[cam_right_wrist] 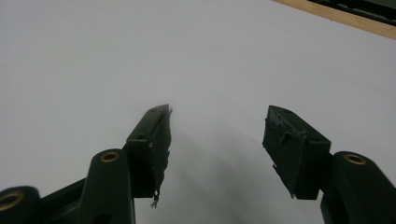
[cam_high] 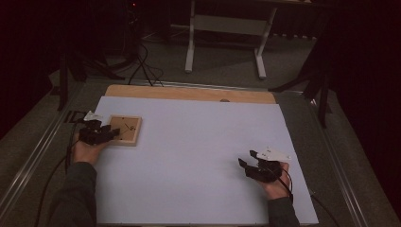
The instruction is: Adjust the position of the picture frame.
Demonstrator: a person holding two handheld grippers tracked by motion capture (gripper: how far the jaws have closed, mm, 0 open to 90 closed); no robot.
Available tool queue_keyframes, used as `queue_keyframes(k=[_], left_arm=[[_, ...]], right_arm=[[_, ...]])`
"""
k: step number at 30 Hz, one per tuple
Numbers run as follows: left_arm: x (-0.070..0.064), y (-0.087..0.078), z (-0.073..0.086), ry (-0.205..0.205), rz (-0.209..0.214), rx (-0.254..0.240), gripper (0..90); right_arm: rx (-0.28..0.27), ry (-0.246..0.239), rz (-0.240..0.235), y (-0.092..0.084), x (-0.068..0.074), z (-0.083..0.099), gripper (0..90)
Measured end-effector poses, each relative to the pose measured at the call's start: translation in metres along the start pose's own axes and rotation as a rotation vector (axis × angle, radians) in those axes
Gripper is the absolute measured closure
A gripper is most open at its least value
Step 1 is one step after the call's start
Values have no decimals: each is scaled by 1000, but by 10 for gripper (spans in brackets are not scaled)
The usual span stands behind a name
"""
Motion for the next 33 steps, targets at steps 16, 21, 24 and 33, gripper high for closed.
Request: queue_keyframes(k=[16, 21, 24, 33], left_arm=[[25, -12, 0, -104, -97, -40, 658], [29, -10, 3, -171, -91, -46, 693], [31, -10, 4, -181, -94, -42, 698], [25, -8, 5, -131, -115, -26, 805]], right_arm=[[4, -1, 0, -1, 0, 1, 408], [4, 1, 1, -1, -1, 2, 407], [3, 3, 2, -1, -1, 2, 407], [6, 0, -1, -1, 0, 2, 407]])
Point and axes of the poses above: each handheld gripper's, and its own axes: y roughly forward along the jaws, z roughly out of its underside, x roughly to its left, the point moved 10 cm from there along y, roughly forward along the jaws, and after that the axes turned 3 degrees about -y, right-handed, at the moved point
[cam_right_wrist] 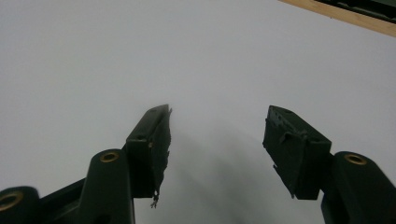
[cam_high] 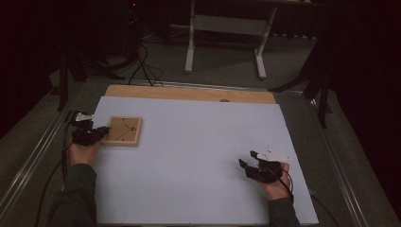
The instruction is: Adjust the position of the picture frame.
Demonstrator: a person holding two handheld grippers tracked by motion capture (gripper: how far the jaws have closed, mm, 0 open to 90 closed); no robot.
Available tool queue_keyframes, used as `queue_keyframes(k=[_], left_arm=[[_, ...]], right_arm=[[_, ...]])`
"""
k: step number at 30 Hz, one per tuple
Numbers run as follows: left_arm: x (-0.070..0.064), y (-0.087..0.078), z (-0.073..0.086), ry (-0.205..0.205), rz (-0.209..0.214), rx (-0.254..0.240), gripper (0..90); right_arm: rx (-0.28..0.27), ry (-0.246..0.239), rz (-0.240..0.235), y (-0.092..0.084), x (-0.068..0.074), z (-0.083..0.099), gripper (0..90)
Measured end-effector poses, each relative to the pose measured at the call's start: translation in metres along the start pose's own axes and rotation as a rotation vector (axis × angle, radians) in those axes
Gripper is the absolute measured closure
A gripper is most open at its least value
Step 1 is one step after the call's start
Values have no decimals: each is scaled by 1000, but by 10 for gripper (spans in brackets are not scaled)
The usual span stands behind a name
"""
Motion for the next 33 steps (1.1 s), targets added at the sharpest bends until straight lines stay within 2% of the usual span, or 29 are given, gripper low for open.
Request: queue_keyframes(k=[1, 2, 8, 11, 14, 20, 23, 26, 29, 33], left_arm=[[0, 0, 0, 0, 0, 0, 805], [-2, 0, 0, 18, -14, 3, 805], [-14, 0, 2, 72, -36, 15, 806], [-24, 1, 4, 96, -26, 9, 807], [-32, 1, 6, 83, -14, -2, 808], [-41, 1, 8, 54, -17, -12, 809], [-51, 1, 11, 49, -22, -15, 809], [-60, 0, 14, 19, -18, -33, 809], [-71, -1, 18, 7, -6, -45, 808], [-87, -1, 21, 9, 12, -48, 807]], right_arm=[[0, 0, 0, 0, 0, 0, 407], [0, 0, -1, 0, 0, 0, 406], [5, -3, -2, 1, 1, 1, 407], [4, -2, -1, 1, 1, 1, 407], [4, -2, -1, 1, 1, 1, 407], [4, -3, -1, 1, 1, 1, 407], [4, -4, 0, 1, 1, 1, 407], [3, -4, 2, 1, 1, 0, 406], [1, -2, 2, 0, 0, 0, 406], [1, -4, 1, 1, 1, 0, 406]])
Point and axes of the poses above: each handheld gripper's, and its own axes: y roughly forward along the jaws, z roughly out of its underside, x roughly to its left, the point moved 10 cm from there along y, roughly forward along the jaws, and after that the axes turned 3 degrees about -y, right-handed, at the moved point
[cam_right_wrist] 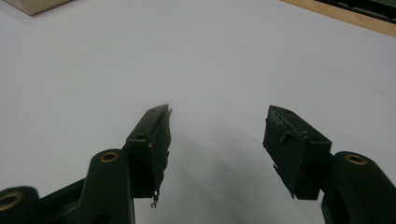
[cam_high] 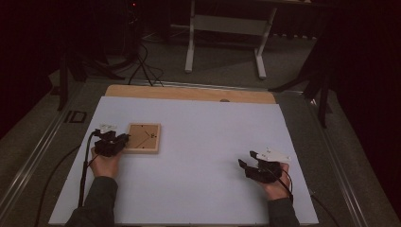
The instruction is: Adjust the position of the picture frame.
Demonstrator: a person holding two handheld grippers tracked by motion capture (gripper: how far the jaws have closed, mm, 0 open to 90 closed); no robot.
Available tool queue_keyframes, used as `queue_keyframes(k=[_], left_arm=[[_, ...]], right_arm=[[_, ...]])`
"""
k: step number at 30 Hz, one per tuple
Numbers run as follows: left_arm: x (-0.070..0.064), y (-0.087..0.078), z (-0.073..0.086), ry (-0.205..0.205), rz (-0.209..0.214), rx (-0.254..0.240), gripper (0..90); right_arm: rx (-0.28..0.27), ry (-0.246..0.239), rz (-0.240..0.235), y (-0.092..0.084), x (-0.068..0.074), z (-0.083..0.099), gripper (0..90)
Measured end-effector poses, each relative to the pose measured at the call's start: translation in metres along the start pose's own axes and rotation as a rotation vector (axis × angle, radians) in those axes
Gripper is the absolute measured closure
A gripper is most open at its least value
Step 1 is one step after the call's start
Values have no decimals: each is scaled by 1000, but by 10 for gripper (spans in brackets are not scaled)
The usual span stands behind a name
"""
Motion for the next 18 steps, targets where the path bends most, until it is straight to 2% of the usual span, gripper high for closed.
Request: queue_keyframes(k=[8, 11, 18], left_arm=[[-33, -1, 6, 42, 36, 18, 797], [-47, 1, 8, 73, 52, 18, 792], [-76, 10, 7, 107, 90, 5, 793]], right_arm=[[-2, -1, -2, 1, 2, -1, 406], [-3, -4, -4, 1, 4, -1, 407], [1, -25, -21, 7, 14, -4, 408]])
Point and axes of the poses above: each handheld gripper's, and its own axes: y roughly forward along the jaws, z roughly out of its underside, x roughly to its left, the point moved 10 cm from there along y, roughly forward along the jaws, and after that the axes turned 3 degrees about -y, right-handed, at the moved point
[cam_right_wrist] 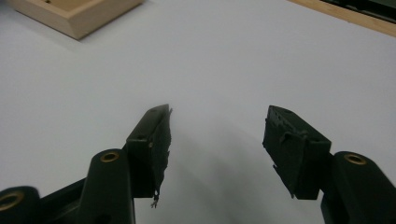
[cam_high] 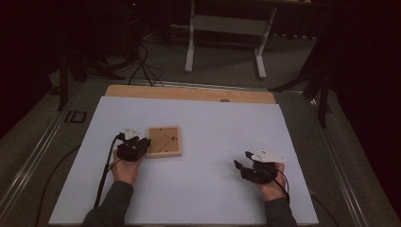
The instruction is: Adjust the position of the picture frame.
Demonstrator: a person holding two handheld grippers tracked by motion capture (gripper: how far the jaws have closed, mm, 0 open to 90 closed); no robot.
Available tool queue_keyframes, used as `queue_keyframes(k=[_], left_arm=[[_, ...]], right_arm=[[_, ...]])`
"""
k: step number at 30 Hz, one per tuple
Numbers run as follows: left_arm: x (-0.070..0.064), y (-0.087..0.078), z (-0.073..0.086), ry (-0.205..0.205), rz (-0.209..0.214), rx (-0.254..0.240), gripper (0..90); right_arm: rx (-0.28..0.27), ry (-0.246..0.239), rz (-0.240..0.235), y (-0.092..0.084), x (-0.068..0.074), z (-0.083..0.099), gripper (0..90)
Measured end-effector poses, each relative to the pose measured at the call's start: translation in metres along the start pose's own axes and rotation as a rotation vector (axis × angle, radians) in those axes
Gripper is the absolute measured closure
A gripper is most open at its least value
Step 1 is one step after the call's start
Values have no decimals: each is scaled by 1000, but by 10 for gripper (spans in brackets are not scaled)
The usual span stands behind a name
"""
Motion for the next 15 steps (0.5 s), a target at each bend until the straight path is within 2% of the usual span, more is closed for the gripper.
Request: queue_keyframes(k=[8, 15], left_arm=[[-29, 8, -1, 40, 45, -4, 793], [-44, 12, -1, 62, 66, -5, 793]], right_arm=[[-14, -7, -18, 5, 11, -7, 427], [-46, 23, -46, 12, 20, -18, 517]])
Point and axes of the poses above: each handheld gripper's, and its own axes: y roughly forward along the jaws, z roughly out of its underside, x roughly to its left, the point moved 10 cm from there along y, roughly forward along the jaws, and after that the axes turned 3 degrees about -y, right-handed, at the moved point
